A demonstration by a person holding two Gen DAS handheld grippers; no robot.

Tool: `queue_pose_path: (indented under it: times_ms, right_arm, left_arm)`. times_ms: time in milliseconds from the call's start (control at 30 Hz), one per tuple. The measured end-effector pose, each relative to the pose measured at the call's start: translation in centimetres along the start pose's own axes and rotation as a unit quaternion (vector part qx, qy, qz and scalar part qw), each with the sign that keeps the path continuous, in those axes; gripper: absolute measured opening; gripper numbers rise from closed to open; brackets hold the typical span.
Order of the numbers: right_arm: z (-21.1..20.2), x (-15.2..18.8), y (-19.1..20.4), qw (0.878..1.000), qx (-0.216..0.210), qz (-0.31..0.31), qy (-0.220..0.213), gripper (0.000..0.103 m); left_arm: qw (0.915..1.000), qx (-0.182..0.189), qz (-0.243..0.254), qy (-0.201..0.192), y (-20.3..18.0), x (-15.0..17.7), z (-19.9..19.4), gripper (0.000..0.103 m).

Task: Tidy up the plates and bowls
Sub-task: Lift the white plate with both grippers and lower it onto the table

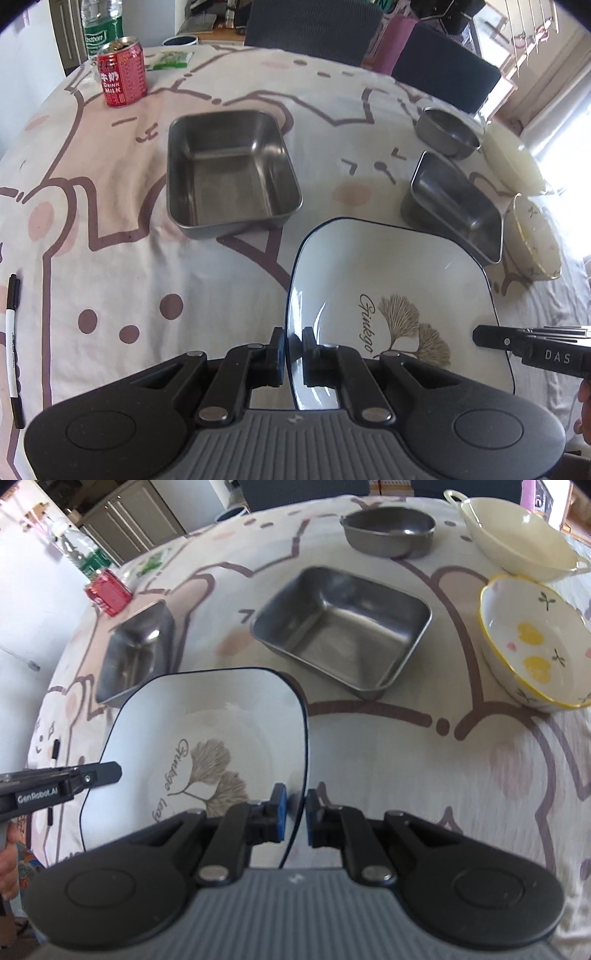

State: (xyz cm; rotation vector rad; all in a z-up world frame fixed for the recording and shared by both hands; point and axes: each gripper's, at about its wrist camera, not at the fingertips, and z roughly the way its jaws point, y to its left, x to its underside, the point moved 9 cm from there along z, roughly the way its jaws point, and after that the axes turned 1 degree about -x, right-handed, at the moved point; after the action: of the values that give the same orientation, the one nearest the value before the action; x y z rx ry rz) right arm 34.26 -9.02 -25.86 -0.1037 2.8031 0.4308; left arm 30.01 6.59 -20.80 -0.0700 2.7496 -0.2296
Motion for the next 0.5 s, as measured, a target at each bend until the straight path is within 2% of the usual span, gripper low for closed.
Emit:
queue_pose_path:
  times_ms: [300,500]
  right_arm:
    - [1.4,0.1,-0.1,1.0,0.012,-0.004,0.022,0.013]
    - [1.7,-0.4,-0.2,1.0,0.015,0.005,0.021,0.013]
  left_arm:
    - [0.9998,-0.015,-0.001,0.015,0.4,-0.2,1.9,0.011]
    - [0.9998,-0.012,-0.001,0.015,0.3,-0.6,2.4,0.011]
